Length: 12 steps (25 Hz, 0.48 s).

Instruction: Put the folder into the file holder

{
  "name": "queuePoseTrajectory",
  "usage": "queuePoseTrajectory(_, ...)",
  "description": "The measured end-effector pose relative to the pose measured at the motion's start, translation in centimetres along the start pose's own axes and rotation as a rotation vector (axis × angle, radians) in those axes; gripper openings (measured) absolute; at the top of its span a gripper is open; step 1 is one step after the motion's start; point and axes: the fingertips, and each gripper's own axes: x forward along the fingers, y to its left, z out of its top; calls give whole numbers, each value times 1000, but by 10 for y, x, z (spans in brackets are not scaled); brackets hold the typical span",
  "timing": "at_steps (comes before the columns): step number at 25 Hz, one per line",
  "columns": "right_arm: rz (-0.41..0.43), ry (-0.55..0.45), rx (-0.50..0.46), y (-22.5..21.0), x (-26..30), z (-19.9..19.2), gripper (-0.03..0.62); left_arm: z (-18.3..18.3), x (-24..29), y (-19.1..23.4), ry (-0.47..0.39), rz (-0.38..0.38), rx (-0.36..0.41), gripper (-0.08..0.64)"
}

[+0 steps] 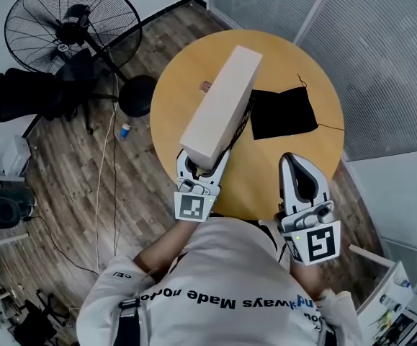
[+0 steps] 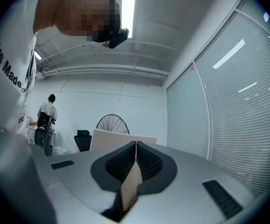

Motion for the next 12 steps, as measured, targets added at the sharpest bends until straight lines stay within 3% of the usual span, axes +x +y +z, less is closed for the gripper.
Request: queuePoseTrajectory(12, 6, 24, 1, -2, 0, -8, 31, -26, 5, -10, 20, 41, -2, 295)
